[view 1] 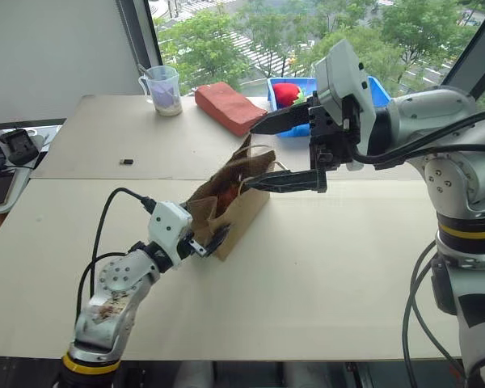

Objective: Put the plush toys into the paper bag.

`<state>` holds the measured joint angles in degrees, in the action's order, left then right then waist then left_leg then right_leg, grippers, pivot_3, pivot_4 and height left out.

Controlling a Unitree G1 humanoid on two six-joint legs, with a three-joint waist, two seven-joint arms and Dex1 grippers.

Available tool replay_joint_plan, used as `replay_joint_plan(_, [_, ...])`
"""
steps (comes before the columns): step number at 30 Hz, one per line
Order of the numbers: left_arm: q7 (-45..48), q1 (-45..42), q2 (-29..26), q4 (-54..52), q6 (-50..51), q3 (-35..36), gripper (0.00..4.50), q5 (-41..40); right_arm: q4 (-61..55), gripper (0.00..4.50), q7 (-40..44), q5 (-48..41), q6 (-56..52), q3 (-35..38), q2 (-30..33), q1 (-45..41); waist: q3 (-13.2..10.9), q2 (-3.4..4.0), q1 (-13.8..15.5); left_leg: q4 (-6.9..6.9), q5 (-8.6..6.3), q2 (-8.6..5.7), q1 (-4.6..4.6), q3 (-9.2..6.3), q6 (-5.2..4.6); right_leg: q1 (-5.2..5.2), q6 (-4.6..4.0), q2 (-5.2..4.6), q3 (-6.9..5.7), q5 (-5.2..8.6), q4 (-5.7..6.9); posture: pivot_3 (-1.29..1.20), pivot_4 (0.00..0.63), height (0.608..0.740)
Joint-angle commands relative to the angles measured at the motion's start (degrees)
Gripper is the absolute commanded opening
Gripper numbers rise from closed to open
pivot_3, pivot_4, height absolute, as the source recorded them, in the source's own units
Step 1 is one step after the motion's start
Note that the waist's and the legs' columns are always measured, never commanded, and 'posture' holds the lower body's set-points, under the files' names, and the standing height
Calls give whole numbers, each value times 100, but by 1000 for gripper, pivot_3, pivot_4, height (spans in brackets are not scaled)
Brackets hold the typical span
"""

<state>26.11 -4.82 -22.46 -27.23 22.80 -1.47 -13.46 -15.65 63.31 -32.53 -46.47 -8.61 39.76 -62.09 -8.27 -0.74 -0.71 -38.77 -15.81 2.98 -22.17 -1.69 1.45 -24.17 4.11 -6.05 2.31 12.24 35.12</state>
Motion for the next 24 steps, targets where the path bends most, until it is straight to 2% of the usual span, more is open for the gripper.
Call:
replay_joint_plan(1, [-177,-119,130,15,-216,-89,3965,165,-156,4500,-7,-6,-6,38,26,-152,0,0,1,0,0,0,1,0,0,1,0,0,0,0,0,0,150,740])
replay_joint_plan(2, [-174,-127,152,25,-215,-117,3617,178,-150,4500,0,13,6,29,40,-156,0,0,6,0,0,0,1,0,0,1,0,0,0,0,1,0,150,740])
replay_joint_plan(9, [-84,-109,145,109,-252,-97,237,179,-145,4500,-19,40,22,26,64,-171,0,0,4,0,0,0,0,0,0,0,0,0,0,0,0,0,150,740])
replay_joint_plan(10, [-62,-136,134,132,-246,-66,78,155,-143,4500,-21,42,27,34,68,-174,0,0,5,0,0,0,0,0,0,0,0,0,0,0,0,0,150,740])
replay_joint_plan(13, [35,-286,100,222,-199,42,78,43,-117,4500,-27,49,32,55,78,-203,0,0,7,0,0,0,-1,0,0,1,0,0,0,0,0,0,150,740])
replay_joint_plan(15, [496,-576,-57,407,-133,139,78,-287,-28,4500,57,-12,-39,126,160,-331,0,0,11,-1,0,0,-1,0,0,1,0,0,0,0,0,0,150,740])
replay_joint_plan(19, [2125,-1284,-773,1158,-380,218,78,-921,536,4500,698,-363,-238,534,745,-629,-2,1,42,-3,2,-1,-4,-1,3,-3,0,0,-1,0,-1,0,150,740])
replay_joint_plan(24, [4289,-2487,-1255,2612,-765,-24,78,-1388,1221,4500,1249,-270,-76,592,1311,-786,-2,1,56,2,-3,-1,-6,6,-4,0,0,0,0,1,-12,0,150,740])
